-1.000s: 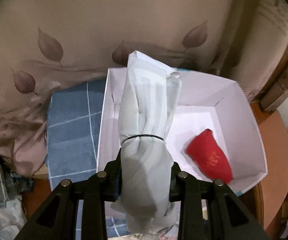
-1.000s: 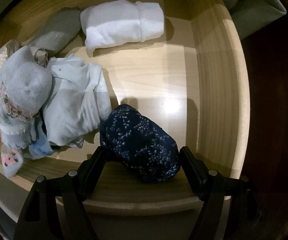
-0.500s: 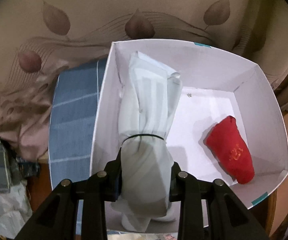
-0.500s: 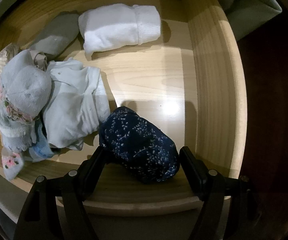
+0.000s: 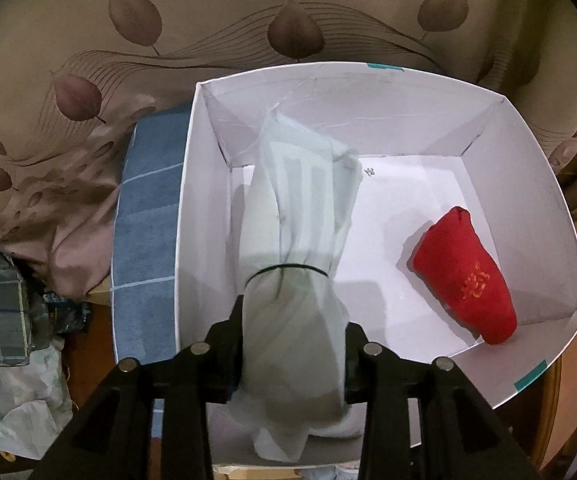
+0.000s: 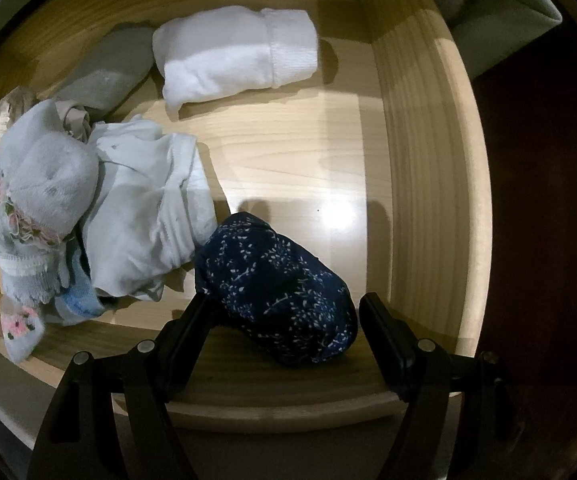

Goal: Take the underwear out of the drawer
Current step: 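Carry the white rolled garment with the left tool and release it into the white box, then grasp the navy patterned underwear with the right tool while the left tool returns to the drawer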

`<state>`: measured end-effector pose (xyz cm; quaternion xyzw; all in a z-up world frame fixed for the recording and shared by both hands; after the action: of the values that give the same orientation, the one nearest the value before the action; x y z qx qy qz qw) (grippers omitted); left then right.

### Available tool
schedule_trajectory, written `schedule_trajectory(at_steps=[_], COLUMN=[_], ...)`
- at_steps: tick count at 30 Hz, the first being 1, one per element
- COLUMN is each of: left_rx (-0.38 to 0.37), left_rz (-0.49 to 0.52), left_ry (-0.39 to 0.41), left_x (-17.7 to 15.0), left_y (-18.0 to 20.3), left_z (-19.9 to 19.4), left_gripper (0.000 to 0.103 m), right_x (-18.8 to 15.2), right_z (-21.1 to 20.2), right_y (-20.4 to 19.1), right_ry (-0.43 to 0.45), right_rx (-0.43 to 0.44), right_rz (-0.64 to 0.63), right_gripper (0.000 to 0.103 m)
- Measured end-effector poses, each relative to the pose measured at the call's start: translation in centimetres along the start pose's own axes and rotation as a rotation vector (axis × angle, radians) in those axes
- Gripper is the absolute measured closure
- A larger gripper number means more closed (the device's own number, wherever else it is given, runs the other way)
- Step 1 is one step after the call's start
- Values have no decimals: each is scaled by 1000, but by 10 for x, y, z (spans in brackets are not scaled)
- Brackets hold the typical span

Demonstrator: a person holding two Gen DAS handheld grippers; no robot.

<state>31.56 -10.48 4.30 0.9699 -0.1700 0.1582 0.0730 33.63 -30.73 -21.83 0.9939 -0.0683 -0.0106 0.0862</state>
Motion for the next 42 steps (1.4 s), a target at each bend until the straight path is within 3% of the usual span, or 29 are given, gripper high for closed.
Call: schedule_trajectory(at_steps=[10,16,22,27,33,42], left_rx=[-156,-142,-148,-137,-122,-95], left_rz=[-20,75,44,-6,-102,-116], left_ry=[30,96,106,57,-37,-59], left_x=[-6,-37,-92,-147,-191,-217], left_y=[-6,-6,-23,-45,-65,-74], left_z=[-27,-80,-107,-83,-25,18], left_gripper=[54,54,54,54,54,54], right_x=[-1,-1,-1,0,2,0], right_z=[-1,0,3,6,6,10], right_y=[-1,0,0,1,0,-4], right_ry=[-1,-11,-14,-18,-19,-57], right_rx=[-15,-12,36,103,96,166], right_rz=[0,-2,20,26,23,-8], right_gripper=[31,31,31,31,31,30])
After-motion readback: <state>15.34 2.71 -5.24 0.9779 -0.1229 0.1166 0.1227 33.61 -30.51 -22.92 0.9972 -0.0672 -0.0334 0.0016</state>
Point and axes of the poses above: each gripper's, at about its wrist camera, not at the fingertips, and z roughly the way its jaws point, y to its right, x to its top, the point moved 7 cm from there along z, roughly the way its jaws point, and after that the axes turned 8 degrees about -x, right-handed, at the moved point
